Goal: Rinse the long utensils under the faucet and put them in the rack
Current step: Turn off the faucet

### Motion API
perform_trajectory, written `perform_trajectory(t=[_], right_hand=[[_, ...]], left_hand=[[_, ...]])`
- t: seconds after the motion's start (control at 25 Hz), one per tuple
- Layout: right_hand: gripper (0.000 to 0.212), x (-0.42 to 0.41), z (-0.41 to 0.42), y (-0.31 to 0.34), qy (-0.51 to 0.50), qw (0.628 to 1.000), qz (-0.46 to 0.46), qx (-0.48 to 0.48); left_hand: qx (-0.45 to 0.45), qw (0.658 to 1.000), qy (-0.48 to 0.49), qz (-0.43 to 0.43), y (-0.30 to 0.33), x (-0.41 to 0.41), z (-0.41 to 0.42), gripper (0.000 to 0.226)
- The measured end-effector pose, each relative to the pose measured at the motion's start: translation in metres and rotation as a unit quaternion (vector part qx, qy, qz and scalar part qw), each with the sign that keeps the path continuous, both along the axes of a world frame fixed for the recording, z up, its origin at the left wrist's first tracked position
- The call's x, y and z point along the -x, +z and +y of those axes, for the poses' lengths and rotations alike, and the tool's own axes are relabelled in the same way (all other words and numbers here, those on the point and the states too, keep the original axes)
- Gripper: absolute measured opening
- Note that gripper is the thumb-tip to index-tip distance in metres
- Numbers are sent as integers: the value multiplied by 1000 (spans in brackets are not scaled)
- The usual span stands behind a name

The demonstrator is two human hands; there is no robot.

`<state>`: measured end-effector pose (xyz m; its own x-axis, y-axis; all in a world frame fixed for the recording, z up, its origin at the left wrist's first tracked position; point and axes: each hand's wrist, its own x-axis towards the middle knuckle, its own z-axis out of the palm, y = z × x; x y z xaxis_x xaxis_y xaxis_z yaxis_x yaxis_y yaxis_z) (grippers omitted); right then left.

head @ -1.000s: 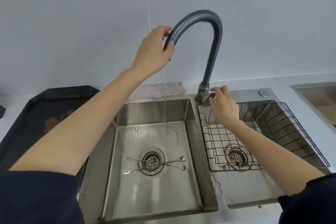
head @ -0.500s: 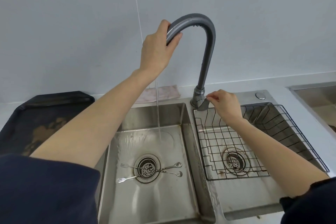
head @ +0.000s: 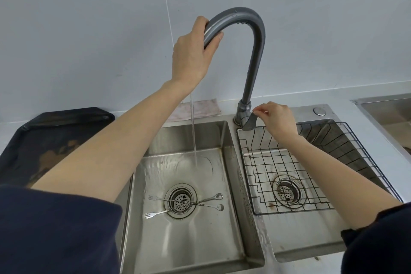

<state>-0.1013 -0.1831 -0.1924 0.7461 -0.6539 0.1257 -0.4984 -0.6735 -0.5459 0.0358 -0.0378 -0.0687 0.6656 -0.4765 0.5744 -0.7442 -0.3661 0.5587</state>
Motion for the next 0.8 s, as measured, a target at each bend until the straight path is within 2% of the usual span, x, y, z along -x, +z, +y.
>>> perform_trajectory(t=[0.64, 0.8], right_hand=[[19, -11, -4, 11, -44, 998, 11, -50], [22, -11, 2, 14, -25, 999, 43, 0]], left_hand=[[24, 1000, -6, 5, -2, 1, -1, 31], [12, 999, -21, 31, 4, 5, 4, 29]])
